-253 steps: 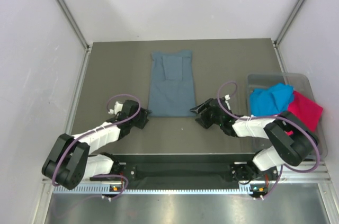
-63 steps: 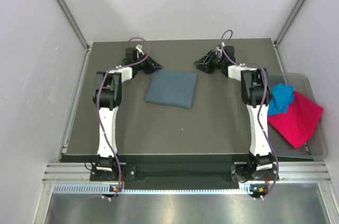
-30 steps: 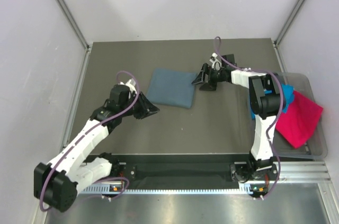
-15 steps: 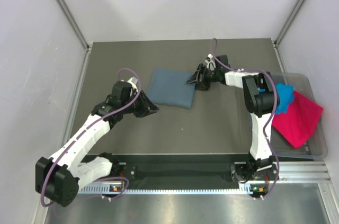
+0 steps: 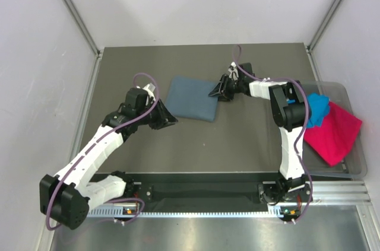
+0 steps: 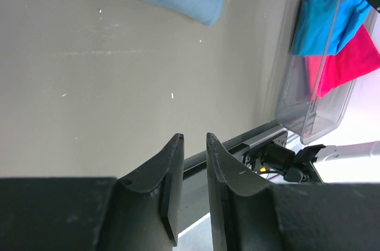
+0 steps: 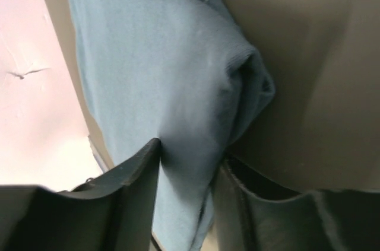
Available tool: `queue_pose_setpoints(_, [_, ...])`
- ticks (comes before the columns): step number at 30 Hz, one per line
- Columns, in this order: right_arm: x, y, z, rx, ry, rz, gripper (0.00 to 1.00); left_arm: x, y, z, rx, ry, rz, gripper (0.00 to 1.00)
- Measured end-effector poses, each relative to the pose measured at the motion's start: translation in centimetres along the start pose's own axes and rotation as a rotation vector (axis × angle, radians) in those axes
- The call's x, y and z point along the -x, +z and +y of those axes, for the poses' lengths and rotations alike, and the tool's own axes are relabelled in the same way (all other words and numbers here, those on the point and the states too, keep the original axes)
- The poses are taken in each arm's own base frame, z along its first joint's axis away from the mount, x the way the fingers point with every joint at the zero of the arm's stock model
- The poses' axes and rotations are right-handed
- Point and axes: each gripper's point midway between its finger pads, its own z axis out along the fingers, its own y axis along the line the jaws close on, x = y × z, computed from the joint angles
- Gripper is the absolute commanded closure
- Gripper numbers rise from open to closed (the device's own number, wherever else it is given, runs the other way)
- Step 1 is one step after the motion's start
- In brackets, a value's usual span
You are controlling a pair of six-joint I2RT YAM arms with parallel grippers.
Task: Fold and stack the t-shirts
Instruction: Neatly place the folded tshirt to the corner
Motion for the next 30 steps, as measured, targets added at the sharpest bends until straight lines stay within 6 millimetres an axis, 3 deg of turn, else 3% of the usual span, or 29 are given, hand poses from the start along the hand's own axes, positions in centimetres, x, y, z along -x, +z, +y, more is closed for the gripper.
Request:
queue_pose_setpoints(3, [0.0,0.0,-0.3,-0.011,-0.010,0.000,0.68,0.2,-0.2,0.0,0.001,0.005,-0.013,0.73])
queue_pose_setpoints(10, [0.0,0.6,-0.9,-0.018,-0.039,0.020,0.99,0.3,-0.7,0.0,0.000,0.027,-0.028,0.73])
queue_pose_setpoints(17, [0.9,0.3,-1.3,-0.104,-0.110,0.061,1.00,0.2,-0.8,0.4,0.014,0.041,-0.024,0.73])
queue_pose_setpoints(23, [2.6,-1.8,-2.9,-0.306,-0.212,0.057,1.00,0.2,-0.6,0.3,-0.001,0.063,-0.018,0.74])
queue_pose_setpoints(30, [8.7,-6.2,-6.6,-0.567,-0.327,0.000,1.00,-0.2,2.6,1.5,0.006,0.072,0.049,0.74])
